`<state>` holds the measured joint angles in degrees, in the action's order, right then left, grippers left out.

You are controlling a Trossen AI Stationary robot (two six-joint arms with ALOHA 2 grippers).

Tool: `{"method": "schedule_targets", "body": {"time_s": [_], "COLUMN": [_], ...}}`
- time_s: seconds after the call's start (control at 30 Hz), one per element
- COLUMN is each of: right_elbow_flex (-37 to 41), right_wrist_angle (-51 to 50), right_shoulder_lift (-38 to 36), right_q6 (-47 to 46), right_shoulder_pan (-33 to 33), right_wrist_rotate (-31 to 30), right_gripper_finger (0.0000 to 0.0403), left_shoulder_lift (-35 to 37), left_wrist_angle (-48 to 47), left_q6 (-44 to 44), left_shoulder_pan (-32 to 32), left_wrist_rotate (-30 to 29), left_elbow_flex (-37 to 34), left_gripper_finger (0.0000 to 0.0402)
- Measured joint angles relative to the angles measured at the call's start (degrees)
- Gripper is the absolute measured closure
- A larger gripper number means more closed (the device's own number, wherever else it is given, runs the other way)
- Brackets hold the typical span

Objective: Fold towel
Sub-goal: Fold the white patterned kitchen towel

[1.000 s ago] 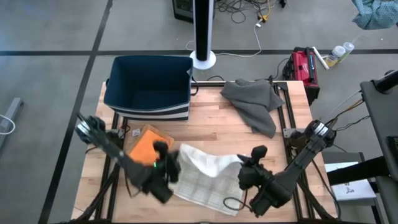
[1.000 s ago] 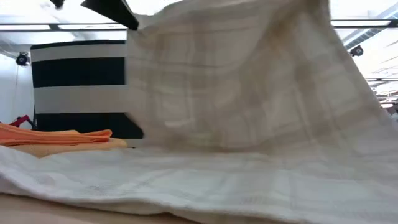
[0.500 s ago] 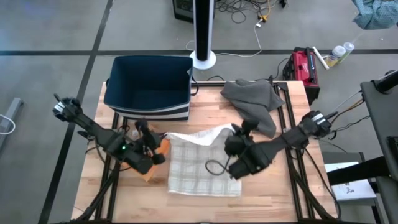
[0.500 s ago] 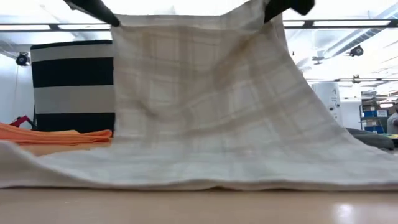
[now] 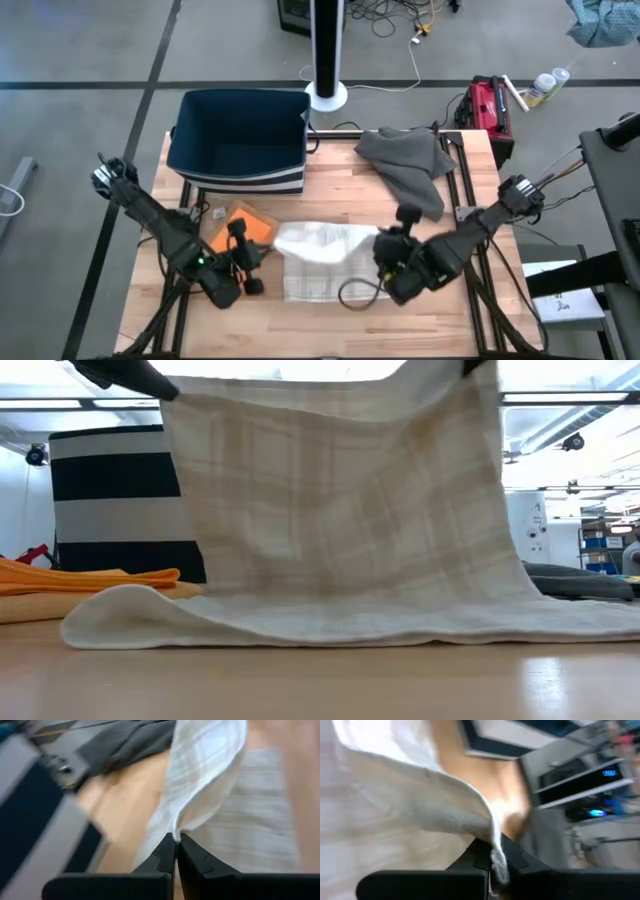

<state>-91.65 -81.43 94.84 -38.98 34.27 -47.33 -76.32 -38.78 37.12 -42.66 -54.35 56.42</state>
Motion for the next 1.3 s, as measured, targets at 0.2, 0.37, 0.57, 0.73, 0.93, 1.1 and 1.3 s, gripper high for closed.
{"method": "schedule_targets", "body": {"time_s": [0.2, 0.37, 0.57, 0.73, 0.93, 1.1, 1.3], "right_elbow_flex": [0.2, 1.4, 5.8, 9.0, 11.8, 13.4, 11.6], "right_wrist_angle": [0.4, 1.9, 7.5, 14.2, 15.3, 13.4, 2.0], "right_shoulder_lift": [2.5, 5.2, 9.5, 12.1, 13.1, 12.9, 9.7], "right_q6": [-3.7, -8.4, -10.6, -10.2, -11.7, -14.0, -18.1], "right_shoulder_pan": [6.7, 11.2, 13.4, 14.8, 16.1, 16.0, 15.5], "right_wrist_rotate": [8.9, 10.0, 12.0, 16.4, 16.3, 15.1, 1.7], "right_gripper_finger": [0.0401, 0.0401, 0.0401, 0.0401, 0.0400, 0.0400, 0.0400], "left_shoulder_lift": [-6.0, -11.4, -18.3, -21.5, -21.8, -21.1, -13.9], "left_wrist_angle": [7.9, 9.9, 15.5, 15.9, 16.7, 16.3, 7.9], "left_q6": [-1.4, 1.3, -0.4, -0.2, -0.2, -1.6, -1.7], "left_shoulder_pan": [-3.7, -4.9, -4.9, -4.8, -4.8, -4.0, -1.2], "left_wrist_rotate": [4.2, 4.7, 8.1, 10.4, 11.4, 9.5, 2.7], "left_elbow_flex": [0.0, 0.0, 0.0, 0.0, 0.0, 0.0, 0.0], "left_gripper_finger": [0.0401, 0.0401, 0.0401, 0.0401, 0.0401, 0.0401, 0.0401]}}
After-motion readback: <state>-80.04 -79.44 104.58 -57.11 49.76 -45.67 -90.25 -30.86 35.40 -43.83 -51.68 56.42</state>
